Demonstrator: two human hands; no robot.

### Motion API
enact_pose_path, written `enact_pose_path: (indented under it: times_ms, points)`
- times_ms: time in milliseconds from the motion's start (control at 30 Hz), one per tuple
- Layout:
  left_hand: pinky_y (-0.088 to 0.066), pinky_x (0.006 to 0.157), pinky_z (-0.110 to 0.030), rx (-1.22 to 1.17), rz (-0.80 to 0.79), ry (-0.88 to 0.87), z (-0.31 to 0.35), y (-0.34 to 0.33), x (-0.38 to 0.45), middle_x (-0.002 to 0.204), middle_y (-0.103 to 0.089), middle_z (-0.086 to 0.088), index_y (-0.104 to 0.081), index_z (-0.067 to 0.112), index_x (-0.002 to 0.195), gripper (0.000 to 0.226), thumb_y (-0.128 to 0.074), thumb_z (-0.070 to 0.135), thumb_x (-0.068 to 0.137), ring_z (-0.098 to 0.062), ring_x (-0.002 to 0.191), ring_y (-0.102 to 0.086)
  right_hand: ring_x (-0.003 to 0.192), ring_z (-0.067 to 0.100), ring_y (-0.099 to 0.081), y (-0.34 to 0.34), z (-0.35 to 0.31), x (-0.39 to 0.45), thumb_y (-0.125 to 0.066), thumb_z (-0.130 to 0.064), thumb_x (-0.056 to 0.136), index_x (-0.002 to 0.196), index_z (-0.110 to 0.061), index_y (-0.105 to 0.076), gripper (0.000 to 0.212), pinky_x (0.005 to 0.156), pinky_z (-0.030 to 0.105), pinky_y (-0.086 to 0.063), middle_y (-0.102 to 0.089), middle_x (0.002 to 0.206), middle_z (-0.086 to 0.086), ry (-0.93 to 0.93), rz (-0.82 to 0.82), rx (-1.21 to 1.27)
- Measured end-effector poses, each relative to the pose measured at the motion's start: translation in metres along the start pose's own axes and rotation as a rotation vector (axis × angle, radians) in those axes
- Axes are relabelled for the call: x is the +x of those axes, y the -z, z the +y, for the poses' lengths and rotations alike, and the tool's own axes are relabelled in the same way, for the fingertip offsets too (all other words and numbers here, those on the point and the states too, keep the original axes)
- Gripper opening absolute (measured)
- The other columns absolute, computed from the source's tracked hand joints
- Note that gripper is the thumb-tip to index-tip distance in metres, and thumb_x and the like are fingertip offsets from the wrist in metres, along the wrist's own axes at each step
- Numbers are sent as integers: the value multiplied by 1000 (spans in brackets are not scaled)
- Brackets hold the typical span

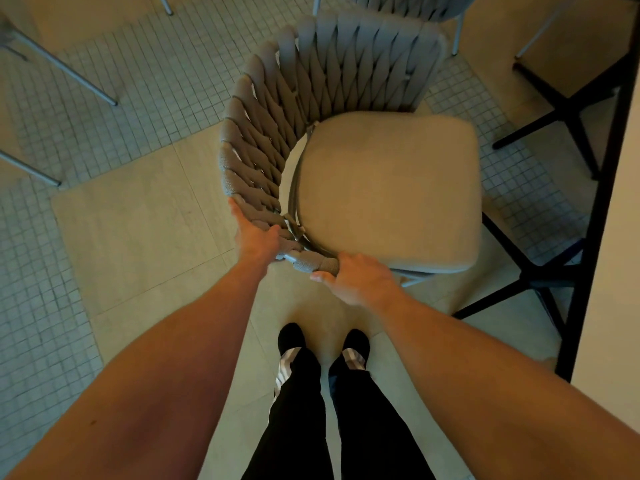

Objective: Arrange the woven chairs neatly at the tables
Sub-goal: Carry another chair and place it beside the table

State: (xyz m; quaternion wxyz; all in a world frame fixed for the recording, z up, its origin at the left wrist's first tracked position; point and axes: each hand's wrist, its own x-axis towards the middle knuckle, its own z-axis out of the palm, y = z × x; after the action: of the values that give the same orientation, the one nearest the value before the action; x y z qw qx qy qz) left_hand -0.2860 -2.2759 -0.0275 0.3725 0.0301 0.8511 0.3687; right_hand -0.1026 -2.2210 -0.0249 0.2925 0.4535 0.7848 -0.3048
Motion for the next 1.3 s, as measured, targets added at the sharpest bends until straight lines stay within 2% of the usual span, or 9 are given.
enact_pose_path:
  times_ms: [200,333,467,567,700,800,967,1100,1300]
  points:
    - [-61,59,-50,32,-51,-24,7,10,12,138,-44,-16,1,55,152,102,-66,7,91,-40,98,-64,119,39,-57,-10,-18,5,-26,-91,84,134,-16,-50,93,97,59,-49,-60,129,16,-15,-14,-5]
    - [-61,64,-58,36,-57,-14,11,8,10,136,-46,-17,2,55,151,102,-65,7,91,-41,95,-65,115,37,-58,-8,-14,7,-24,-93,82,132,-18,-50,94,96,57,-50,-61,125,14,-15,-16,-22]
    - [-61,65,-57,82,-65,-15,12,10,10,131,-48,-17,5,54,150,103,-67,10,90,-42,96,-65,113,35,-59,-8,-15,7,-24,-96,79,130,-20,-51,95,94,56,-51,-62,123,13,-14,-35,-14]
    - [-61,73,-54,137,-89,-10,14,17,10,135,-49,-18,5,51,152,104,-71,18,89,-39,98,-65,118,35,-59,-4,-13,3,-28,-93,82,134,-21,-50,92,96,54,-51,-61,127,12,-9,-51,5]
    - [-53,95,-47,368,-73,-106,19,33,8,145,-48,-19,0,32,160,94,-66,37,92,-39,118,-58,126,34,-55,6,-10,-6,-34,-91,83,145,-23,-43,92,101,53,-49,-57,138,9,5,-59,-4]
    - [-44,102,-47,543,-43,-183,23,44,0,151,-42,-18,-7,21,160,86,-59,44,95,-39,131,-48,128,35,-51,19,-18,-15,-33,-91,84,147,-22,-39,94,103,57,-45,-54,141,11,17,-50,-47]
    - [-39,106,-48,728,-67,-296,31,67,-20,158,-28,-13,-15,19,159,77,-50,50,98,-35,140,-38,134,35,-42,35,-47,-33,-35,-88,86,148,-23,-37,90,105,57,-38,-47,148,9,73,-4,-115]
    - [-38,107,-45,802,-140,-418,40,87,-30,155,-34,-13,-22,20,157,69,-52,43,100,-34,139,-39,140,37,-36,47,-76,-39,-36,-87,87,152,-22,-34,92,110,59,-31,-41,155,9,108,36,-129]
    - [-39,110,-47,939,-252,-441,49,126,-16,157,-34,-8,-27,23,157,66,-52,45,99,-31,141,-37,142,35,-35,60,-125,-40,-32,-84,90,154,-22,-33,89,112,58,-28,-41,155,8,85,56,-79]
